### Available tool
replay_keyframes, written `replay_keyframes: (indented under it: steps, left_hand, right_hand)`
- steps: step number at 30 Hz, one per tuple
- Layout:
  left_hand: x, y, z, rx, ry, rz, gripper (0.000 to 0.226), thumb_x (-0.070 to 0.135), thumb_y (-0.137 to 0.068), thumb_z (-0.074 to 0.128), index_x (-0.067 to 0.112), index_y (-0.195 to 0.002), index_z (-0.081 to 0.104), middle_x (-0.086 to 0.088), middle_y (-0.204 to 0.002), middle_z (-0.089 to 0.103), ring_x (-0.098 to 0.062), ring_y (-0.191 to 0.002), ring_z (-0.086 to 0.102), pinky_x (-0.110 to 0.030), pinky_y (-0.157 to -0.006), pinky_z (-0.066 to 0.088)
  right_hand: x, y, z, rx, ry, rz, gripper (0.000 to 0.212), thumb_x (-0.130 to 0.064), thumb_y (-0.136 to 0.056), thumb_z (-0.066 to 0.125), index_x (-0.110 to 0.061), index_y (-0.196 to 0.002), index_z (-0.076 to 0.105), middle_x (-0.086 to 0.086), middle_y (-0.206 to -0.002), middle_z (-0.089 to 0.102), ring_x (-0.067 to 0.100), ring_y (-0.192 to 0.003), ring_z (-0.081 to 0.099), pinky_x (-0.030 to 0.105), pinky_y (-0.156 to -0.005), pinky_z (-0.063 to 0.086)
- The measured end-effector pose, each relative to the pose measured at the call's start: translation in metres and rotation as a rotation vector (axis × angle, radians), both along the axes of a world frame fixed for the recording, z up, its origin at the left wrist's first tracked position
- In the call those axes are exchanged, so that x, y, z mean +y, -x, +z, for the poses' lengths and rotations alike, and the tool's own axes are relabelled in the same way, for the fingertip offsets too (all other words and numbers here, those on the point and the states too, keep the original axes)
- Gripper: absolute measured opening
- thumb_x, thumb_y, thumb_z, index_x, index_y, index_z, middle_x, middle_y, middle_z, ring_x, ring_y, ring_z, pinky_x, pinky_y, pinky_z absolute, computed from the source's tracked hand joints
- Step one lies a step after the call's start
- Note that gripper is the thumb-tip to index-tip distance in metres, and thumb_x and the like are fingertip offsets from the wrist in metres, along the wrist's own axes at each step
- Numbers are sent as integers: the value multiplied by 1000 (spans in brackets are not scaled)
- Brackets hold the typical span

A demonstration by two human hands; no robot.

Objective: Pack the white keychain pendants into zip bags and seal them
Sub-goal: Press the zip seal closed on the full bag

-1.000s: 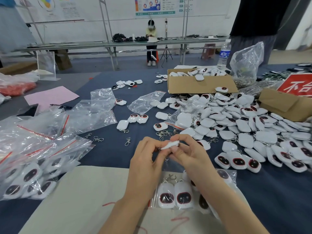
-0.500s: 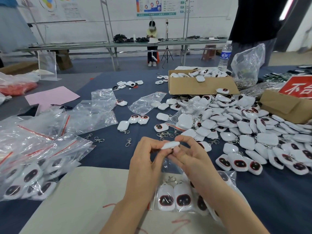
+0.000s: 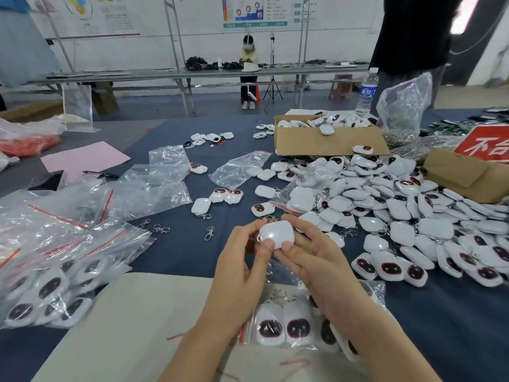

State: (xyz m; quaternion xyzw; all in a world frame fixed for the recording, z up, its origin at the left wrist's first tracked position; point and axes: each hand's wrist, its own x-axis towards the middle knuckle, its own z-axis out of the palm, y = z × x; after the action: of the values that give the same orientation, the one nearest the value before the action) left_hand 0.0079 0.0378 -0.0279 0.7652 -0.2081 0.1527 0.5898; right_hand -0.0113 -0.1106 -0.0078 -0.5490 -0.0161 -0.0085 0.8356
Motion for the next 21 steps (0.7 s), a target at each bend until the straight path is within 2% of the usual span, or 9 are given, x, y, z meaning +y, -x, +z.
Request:
replay_keyframes:
  steps: [4, 9, 13, 18, 21]
  left_hand:
    - [0, 0, 1, 38, 79, 23, 20, 27, -97, 61, 31, -116, 65, 14, -106, 70, -12, -103, 66, -15, -84, 50]
    - [-2, 3, 6, 51, 117, 46, 20, 19, -96, 65, 38, -100, 66, 19, -96, 71, -6, -94, 66, -11, -78, 49]
    - [-2, 4, 7, 53, 138, 55, 17, 24, -92, 63, 41, -97, 65, 20, -92, 71, -3, -90, 66, -8, -75, 47]
    - [1, 3, 6, 51, 113, 51, 30, 11, -97, 65, 40, -94, 66, 19, -94, 72, -5, -91, 67, -11, -77, 49]
    - [1, 4, 6, 38, 96, 60, 26, 14, -97, 64, 40, -94, 65, 19, -95, 72, -6, -91, 67, -14, -76, 50]
  right_hand:
    - [2, 1, 1, -23, 21, -15, 35, 7, -99, 52, -19, -119, 65, 3, -112, 77, 17, -109, 71, 18, -83, 56]
    - [2, 2, 2, -12, 18, -58, 30, 5, -99, 52, -15, -114, 68, 5, -107, 78, 18, -104, 73, 17, -80, 57]
    - [3, 2, 3, -11, 10, -78, 27, 3, -99, 52, -13, -111, 70, 7, -105, 78, 18, -103, 74, 18, -80, 57]
    - [3, 3, 3, -13, 42, -88, 23, 4, -99, 53, -7, -109, 69, 7, -107, 77, 21, -106, 73, 20, -84, 58]
    - [3, 4, 5, -15, 59, -81, 23, 5, -99, 52, -7, -108, 70, 5, -108, 77, 20, -106, 73, 20, -84, 58]
